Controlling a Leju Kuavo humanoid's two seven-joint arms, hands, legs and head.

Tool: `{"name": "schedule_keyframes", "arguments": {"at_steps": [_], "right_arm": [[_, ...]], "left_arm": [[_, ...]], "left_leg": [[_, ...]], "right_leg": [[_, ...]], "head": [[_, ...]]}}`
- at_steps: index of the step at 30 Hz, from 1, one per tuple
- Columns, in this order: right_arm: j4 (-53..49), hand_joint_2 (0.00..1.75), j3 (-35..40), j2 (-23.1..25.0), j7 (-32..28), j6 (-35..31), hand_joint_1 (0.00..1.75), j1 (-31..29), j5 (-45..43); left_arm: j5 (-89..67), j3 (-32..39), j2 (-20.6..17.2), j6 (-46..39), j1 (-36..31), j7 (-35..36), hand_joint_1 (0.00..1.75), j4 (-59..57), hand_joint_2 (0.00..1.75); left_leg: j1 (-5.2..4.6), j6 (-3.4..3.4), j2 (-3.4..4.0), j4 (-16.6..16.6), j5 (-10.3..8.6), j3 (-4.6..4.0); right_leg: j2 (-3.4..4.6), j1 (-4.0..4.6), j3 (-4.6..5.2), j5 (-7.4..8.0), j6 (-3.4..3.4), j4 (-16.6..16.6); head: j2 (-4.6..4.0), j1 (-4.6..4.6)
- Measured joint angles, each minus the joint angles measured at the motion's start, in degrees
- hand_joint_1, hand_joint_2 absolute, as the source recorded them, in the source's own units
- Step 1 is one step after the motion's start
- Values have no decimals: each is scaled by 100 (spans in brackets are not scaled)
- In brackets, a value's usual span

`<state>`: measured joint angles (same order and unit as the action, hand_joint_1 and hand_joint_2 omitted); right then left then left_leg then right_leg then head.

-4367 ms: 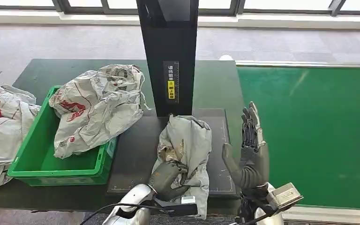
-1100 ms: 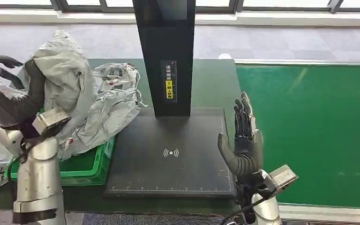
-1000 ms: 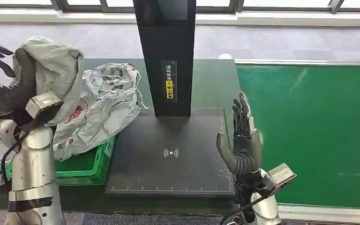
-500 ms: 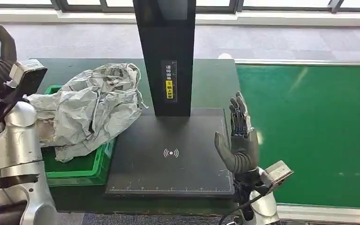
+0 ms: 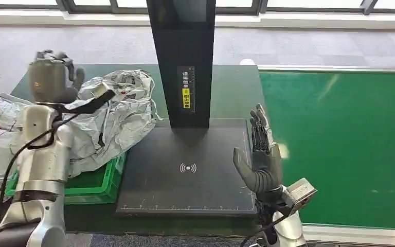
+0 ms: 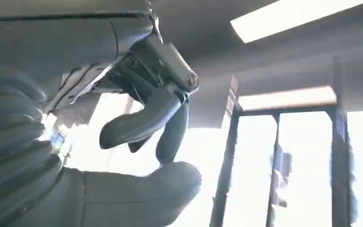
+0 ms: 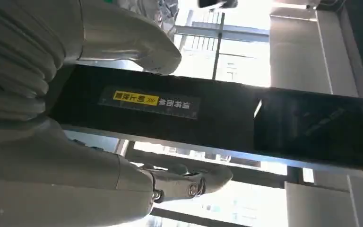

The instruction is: Moved the parcel from conveyor to table for the left to box.

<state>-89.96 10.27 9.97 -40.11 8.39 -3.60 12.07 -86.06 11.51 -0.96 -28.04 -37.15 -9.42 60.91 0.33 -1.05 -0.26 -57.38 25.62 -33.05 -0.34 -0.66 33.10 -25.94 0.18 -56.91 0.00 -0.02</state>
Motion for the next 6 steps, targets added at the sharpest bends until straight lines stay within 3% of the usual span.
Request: {"name": "schedule_keyframes", "arguments": {"at_steps": [3, 6], "right_arm": [[-81, 175, -2, 0, 0, -18, 0, 136, 15], [-125, 175, 0, 0, 0, -129, 0, 243, 39]], "left_arm": [[-21, -317, 236, 91, 181, 61, 0, -1014, 175], [716, -360, 477, -633, 401, -603, 0, -1518, 175]], "left_leg": [[-5, 0, 3, 0, 1, -1], [-5, 2, 19, 0, 4, -8]], "right_leg": [[3, -6, -2, 4, 1, -1], [19, -6, 8, 5, 1, -1]], "head": [[0, 0], [0, 0]]}}
